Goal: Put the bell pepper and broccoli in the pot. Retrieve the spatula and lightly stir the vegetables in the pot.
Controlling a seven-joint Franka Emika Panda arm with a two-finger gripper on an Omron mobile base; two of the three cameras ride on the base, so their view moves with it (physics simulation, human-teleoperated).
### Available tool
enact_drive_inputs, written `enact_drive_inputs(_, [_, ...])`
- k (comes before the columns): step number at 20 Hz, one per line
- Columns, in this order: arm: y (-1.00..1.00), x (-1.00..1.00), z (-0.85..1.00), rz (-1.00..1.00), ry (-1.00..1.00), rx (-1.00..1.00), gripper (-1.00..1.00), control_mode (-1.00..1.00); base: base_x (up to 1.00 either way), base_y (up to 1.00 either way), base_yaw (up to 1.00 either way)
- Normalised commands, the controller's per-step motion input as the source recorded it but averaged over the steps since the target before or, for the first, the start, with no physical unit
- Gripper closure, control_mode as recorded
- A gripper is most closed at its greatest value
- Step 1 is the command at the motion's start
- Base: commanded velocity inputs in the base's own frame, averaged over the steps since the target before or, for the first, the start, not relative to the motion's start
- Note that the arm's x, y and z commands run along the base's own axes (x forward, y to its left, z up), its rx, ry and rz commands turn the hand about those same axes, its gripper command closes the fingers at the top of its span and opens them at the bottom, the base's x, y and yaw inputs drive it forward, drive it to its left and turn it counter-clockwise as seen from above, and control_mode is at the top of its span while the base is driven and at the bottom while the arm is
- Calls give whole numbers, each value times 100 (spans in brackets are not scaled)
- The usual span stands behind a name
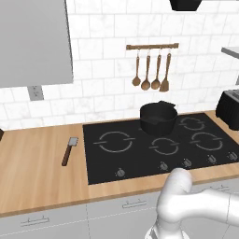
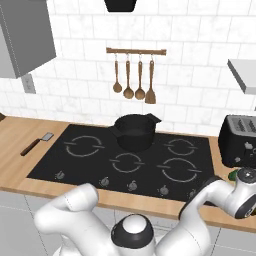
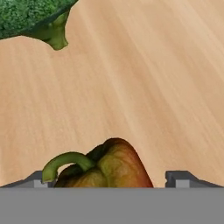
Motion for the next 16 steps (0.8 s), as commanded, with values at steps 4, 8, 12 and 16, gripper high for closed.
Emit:
enact_drive_inputs(4, [-2,0,0,0,0,0,100,-100,0,0,0])
enact_drive_inputs(8, [0,0,0,0,0,0,100,-100,0,0,0])
enact_drive_inputs(12, [0,0,0,0,0,0,100,-100,0,0,0])
enact_drive_inputs(16, [4,-32,20,0,-1,0,100,-100,0,0,0])
